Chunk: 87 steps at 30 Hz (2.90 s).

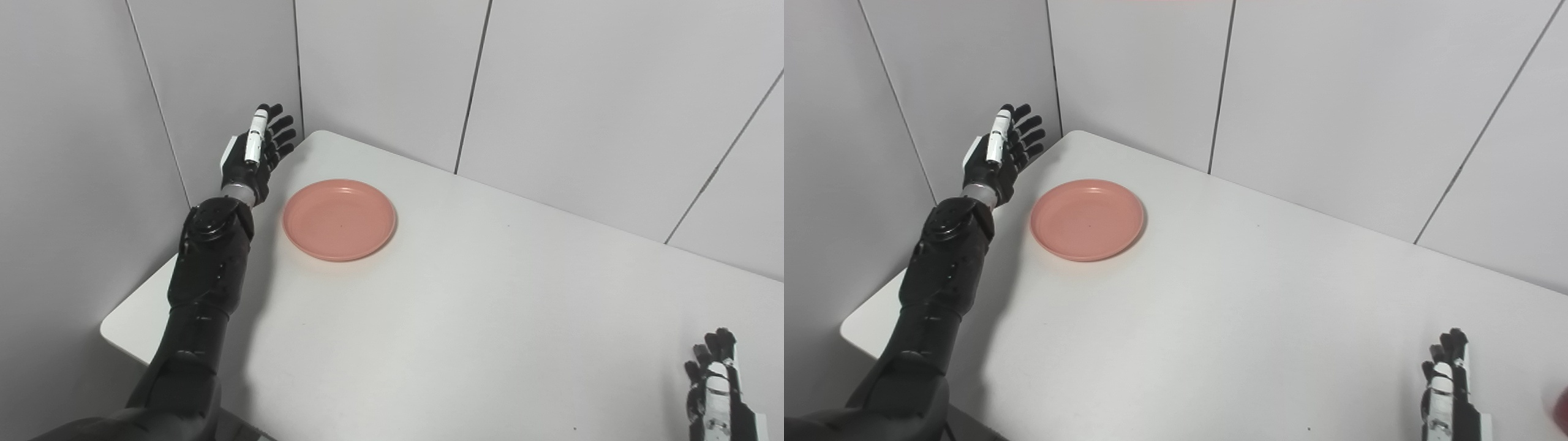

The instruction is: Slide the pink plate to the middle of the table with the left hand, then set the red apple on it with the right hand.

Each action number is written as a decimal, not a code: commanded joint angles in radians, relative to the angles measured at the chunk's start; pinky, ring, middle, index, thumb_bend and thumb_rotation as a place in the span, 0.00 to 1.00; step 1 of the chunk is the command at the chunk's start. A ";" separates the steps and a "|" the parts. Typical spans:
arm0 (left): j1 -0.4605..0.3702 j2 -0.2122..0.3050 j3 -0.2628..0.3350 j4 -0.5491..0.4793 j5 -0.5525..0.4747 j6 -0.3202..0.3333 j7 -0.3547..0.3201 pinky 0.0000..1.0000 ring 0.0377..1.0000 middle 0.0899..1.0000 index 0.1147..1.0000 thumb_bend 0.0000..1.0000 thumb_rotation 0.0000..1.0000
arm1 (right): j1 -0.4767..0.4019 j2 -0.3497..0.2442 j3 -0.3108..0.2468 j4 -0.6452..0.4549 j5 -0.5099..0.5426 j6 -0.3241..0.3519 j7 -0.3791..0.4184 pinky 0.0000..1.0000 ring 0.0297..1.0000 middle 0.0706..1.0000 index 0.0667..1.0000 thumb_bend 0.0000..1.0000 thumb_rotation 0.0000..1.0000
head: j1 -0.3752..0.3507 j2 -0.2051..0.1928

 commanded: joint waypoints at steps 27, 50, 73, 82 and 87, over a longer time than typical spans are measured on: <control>-0.038 0.068 0.012 0.145 -0.041 -0.103 -0.054 0.90 0.89 0.89 0.88 0.33 1.00 | 0.008 -0.001 -0.003 -0.014 0.001 0.000 0.008 1.00 1.00 1.00 1.00 0.00 1.00 | 0.007 0.003; -0.031 0.061 0.000 0.264 -0.050 -0.164 -0.116 0.86 0.85 0.85 0.83 0.34 1.00 | 0.012 0.003 -0.005 -0.033 0.008 0.020 0.004 1.00 1.00 1.00 1.00 0.00 1.00 | 0.007 0.009; -0.020 0.016 -0.049 0.237 -0.070 -0.103 -0.137 0.88 0.87 0.87 0.85 0.33 1.00 | 0.018 0.004 -0.001 -0.058 -0.001 0.040 0.003 1.00 1.00 1.00 1.00 0.00 1.00 | 0.005 0.018; -0.026 0.001 -0.060 0.230 -0.079 -0.068 -0.127 0.88 0.87 0.88 0.86 0.32 1.00 | 0.019 0.005 0.001 -0.064 -0.004 0.041 0.002 1.00 1.00 1.00 1.00 0.00 1.00 | 0.002 0.020; -0.032 -0.015 -0.058 0.228 -0.080 -0.058 -0.115 0.87 0.87 0.87 0.85 0.32 1.00 | 0.023 0.008 0.002 -0.072 -0.020 0.046 -0.007 1.00 1.00 1.00 1.00 0.00 1.00 | 0.000 0.023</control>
